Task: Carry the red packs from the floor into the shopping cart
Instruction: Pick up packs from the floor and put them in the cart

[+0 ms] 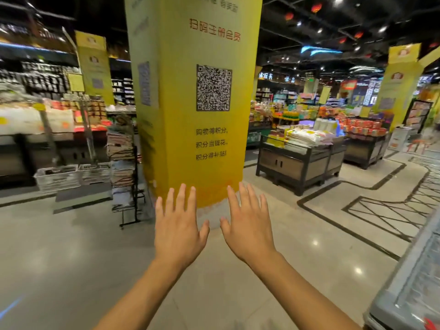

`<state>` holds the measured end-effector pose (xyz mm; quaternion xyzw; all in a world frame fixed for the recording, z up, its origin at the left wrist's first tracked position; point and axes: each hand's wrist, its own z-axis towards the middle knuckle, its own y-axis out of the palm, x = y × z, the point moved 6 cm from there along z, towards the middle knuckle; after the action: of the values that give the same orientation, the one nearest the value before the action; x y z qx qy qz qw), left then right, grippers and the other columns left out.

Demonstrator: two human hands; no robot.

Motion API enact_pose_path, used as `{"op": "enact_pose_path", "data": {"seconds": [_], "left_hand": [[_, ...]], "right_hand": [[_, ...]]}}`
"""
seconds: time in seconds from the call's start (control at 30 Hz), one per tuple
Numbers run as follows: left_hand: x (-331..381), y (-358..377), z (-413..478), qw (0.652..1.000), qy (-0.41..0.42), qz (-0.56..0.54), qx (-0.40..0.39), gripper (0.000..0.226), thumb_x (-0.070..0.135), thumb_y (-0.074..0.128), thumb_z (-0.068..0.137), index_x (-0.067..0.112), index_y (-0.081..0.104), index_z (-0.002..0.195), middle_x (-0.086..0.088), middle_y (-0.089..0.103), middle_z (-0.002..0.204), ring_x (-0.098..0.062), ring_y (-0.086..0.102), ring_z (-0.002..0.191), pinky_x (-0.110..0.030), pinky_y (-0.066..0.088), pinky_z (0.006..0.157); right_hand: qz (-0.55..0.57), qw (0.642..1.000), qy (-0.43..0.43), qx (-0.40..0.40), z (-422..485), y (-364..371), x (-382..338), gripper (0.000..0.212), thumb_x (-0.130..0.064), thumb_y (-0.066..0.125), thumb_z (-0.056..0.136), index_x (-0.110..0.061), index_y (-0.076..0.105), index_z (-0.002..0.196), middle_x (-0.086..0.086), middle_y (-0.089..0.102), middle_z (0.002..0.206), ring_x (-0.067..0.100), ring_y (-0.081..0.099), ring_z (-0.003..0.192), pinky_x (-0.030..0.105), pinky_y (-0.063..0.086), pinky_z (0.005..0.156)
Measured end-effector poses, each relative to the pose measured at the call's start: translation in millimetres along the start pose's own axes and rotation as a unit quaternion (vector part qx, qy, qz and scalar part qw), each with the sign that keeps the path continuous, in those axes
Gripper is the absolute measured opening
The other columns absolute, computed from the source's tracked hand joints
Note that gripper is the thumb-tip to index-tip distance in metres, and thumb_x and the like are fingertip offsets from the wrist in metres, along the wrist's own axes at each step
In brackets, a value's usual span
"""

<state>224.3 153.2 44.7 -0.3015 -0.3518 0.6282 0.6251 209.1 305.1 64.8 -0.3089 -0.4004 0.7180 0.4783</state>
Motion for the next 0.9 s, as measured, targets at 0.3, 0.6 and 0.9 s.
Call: {"op": "enact_pose_path", "data": {"seconds": [0.3, 0.6, 0.9], "left_hand": [[-157.3, 1.8, -18.1, 0.982, -0.161, 0.099, -0.024, 0.089, 0.052, 0.073, 0.078, 0.006, 0.049, 0.150, -0.022, 0.051, 0.152, -0.046, 0.052, 0.137, -0.065, 0.042, 0.110], [-275.4, -20.7, -39.6, 0.912, -0.346, 0.217, -0.039, 0.080, 0.054, 0.052, 0.088, 0.009, 0.046, 0.154, -0.020, 0.044, 0.159, -0.043, 0.043, 0.146, -0.064, 0.037, 0.116], [-317.3, -27.8, -55.8, 0.824, -0.472, 0.309, -0.057, 0.087, 0.063, 0.058, 0.091, 0.014, 0.036, 0.160, -0.014, 0.038, 0.164, -0.038, 0.036, 0.151, -0.059, 0.029, 0.121]], "right_hand": [[0.081, 0.983, -0.157, -0.038, 72.4, 72.8, -153.5, 0.075, -0.048, 0.044, 0.105, -0.020, 0.009, 0.166, 0.014, 0.004, 0.173, 0.032, 0.002, 0.160, 0.053, 0.001, 0.127], [0.202, 0.917, -0.334, -0.084, 124.5, 129.3, -296.3, 0.076, -0.049, 0.043, 0.105, -0.021, 0.007, 0.166, 0.013, 0.002, 0.173, 0.031, -0.002, 0.160, 0.051, -0.004, 0.127], [0.260, 0.848, -0.442, -0.131, 158.7, 152.9, -367.4, 0.072, -0.051, 0.031, 0.108, -0.025, -0.004, 0.165, 0.007, -0.010, 0.173, 0.028, -0.009, 0.160, 0.048, -0.008, 0.128]]}}
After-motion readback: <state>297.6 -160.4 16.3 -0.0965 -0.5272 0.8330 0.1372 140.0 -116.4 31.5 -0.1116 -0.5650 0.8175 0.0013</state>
